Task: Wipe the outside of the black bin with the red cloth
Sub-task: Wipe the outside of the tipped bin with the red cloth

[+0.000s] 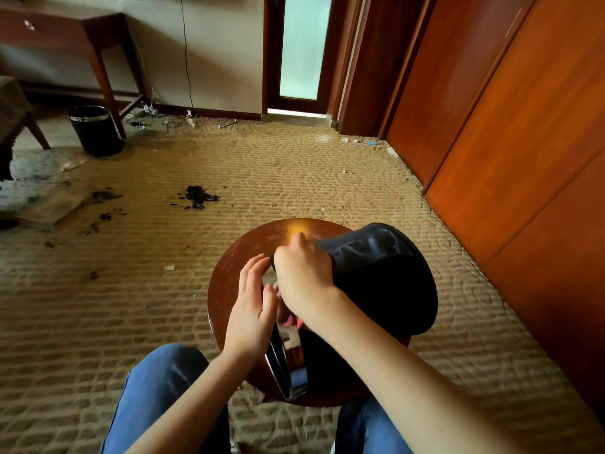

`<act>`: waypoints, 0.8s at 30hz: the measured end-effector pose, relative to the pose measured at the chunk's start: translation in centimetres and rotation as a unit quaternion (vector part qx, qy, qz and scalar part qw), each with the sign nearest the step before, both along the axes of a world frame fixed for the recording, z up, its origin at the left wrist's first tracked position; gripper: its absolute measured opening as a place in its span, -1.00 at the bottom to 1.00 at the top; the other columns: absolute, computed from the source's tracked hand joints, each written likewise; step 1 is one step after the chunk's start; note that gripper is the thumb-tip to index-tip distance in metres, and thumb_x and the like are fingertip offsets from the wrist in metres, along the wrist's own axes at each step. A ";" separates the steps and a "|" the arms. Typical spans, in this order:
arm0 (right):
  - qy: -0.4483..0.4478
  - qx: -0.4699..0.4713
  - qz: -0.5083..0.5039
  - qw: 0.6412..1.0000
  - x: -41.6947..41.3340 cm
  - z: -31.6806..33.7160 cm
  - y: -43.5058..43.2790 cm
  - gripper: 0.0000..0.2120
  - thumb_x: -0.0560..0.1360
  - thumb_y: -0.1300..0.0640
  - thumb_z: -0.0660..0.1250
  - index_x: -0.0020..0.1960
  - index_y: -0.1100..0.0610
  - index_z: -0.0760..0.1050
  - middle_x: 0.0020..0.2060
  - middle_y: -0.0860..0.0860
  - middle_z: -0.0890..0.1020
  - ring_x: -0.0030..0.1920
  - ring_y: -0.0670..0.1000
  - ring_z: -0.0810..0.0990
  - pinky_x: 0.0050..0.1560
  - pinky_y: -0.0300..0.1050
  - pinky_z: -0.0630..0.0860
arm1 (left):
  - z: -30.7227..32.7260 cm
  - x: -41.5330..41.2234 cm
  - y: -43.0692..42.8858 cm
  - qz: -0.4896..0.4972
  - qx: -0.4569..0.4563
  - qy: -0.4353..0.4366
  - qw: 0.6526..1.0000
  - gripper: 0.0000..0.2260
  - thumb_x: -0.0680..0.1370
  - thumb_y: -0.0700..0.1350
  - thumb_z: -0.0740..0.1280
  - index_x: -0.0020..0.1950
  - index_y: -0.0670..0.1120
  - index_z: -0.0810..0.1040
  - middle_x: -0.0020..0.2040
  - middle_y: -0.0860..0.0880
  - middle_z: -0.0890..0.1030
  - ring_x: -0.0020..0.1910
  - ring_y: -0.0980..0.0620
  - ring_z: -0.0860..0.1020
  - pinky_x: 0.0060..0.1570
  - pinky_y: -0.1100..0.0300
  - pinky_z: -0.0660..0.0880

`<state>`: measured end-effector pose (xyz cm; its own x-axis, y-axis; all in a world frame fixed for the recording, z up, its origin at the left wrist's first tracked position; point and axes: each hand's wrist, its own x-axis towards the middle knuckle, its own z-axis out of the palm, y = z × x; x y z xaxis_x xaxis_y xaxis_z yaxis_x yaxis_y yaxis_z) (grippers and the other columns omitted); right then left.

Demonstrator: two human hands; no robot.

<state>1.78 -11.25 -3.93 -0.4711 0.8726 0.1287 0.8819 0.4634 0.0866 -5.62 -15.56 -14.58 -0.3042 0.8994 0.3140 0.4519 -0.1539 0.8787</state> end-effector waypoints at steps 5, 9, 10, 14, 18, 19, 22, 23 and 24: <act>-0.018 -0.074 -0.043 0.996 -0.8 1.1 0.8 -0.69 0.55 0.30 0.15 0.27 0.26 0.45 0.25 0.24 0.38 0.24 0.25 0.44 0.17 0.08 0.44 | 0.3 -0.7 0.8 0.011 0.010 0.000 1.000 -0.41 0.49 0.16 -0.01 0.39 -0.13 0.37 0.41 -0.01 0.34 0.22 0.62 0.17 0.12 0.67 0.09; 0.072 0.085 -0.009 0.994 3.5 -1.6 -4.7 -0.71 0.48 0.30 0.08 -0.11 0.23 0.59 -0.18 0.12 0.53 -0.25 0.11 0.58 -0.33 -0.08 0.51 | 0.0 -0.9 1.4 0.018 0.015 -0.010 1.000 -0.42 0.50 0.14 -0.03 0.39 -0.16 0.36 0.35 0.06 0.32 0.21 0.62 0.17 0.15 0.65 0.08; 0.094 0.116 0.004 0.989 4.3 -2.5 -5.4 -0.70 0.45 0.30 0.09 -0.20 0.22 0.60 -0.30 0.09 0.52 -0.38 0.07 0.55 -0.46 -0.12 0.47 | -0.2 -0.8 1.3 0.016 0.018 -0.012 1.000 -0.42 0.51 0.13 -0.03 0.39 -0.16 0.35 0.35 0.07 0.30 0.22 0.61 0.17 0.15 0.65 0.09; 0.156 0.139 0.049 0.977 5.8 -4.2 -4.7 -0.88 0.27 0.27 0.49 -0.21 0.19 0.61 -0.35 0.06 0.51 -0.42 0.08 0.49 -0.47 -0.13 0.39 | -0.1 -0.7 1.3 0.012 0.017 -0.022 1.000 -0.42 0.50 0.15 -0.04 0.40 -0.14 0.33 0.36 0.08 0.29 0.23 0.61 0.16 0.16 0.65 0.08; 0.162 0.147 0.061 0.974 7.9 -5.0 -3.9 -0.83 0.45 0.10 0.33 0.02 0.05 0.60 -0.11 0.08 0.53 -0.10 0.12 0.53 -0.14 0.01 0.43 | 0.3 -1.1 1.5 0.015 -0.001 -0.014 1.000 -0.38 0.48 0.18 -0.04 0.42 -0.13 0.33 0.40 0.02 0.33 0.24 0.54 0.20 0.14 0.67 0.07; 0.160 0.163 0.072 0.971 8.5 -5.3 -4.0 -0.80 0.47 0.08 0.28 0.06 0.04 0.59 -0.04 0.09 0.55 0.00 0.13 0.53 -0.05 0.06 0.45 | 0.3 -1.1 1.5 0.016 -0.001 -0.012 1.000 -0.39 0.49 0.18 -0.04 0.42 -0.12 0.34 0.41 0.00 0.33 0.24 0.51 0.21 0.15 0.67 0.08; 0.152 0.175 0.121 0.965 10.3 -5.6 -3.9 -0.79 0.47 0.13 0.29 0.08 0.07 0.59 -0.02 0.08 0.58 0.03 0.09 0.53 0.02 0.04 0.46 | 0.0 -0.7 1.0 0.014 0.006 -0.011 1.000 -0.43 0.51 0.16 -0.04 0.42 -0.10 0.33 0.40 0.06 0.31 0.24 0.59 0.19 0.13 0.67 0.09; 0.169 0.155 0.110 0.967 11.1 -5.7 -3.3 -0.80 0.48 0.13 0.28 0.06 0.08 0.60 -0.07 0.03 0.58 -0.04 0.05 0.54 -0.03 -0.04 0.47 | 0.0 -0.6 0.9 0.009 0.005 -0.011 1.000 -0.43 0.51 0.16 -0.03 0.42 -0.09 0.33 0.40 0.09 0.29 0.23 0.61 0.18 0.12 0.68 0.09; 0.187 0.126 0.073 0.971 12.3 -5.5 -2.2 -0.82 0.51 0.08 0.24 0.04 0.06 0.58 -0.13 -0.07 0.56 -0.11 -0.02 0.51 -0.09 -0.17 0.46 | 0.0 -0.5 0.8 0.004 0.004 -0.008 1.000 -0.43 0.50 0.16 -0.03 0.42 -0.08 0.32 0.39 0.12 0.28 0.22 0.62 0.18 0.11 0.68 0.10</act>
<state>14.10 -13.41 -9.46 -0.4658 0.7188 0.5161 0.8006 0.5907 -0.1002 -6.09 -14.73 -14.61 -0.3162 0.8944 0.3163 0.4383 -0.1580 0.8849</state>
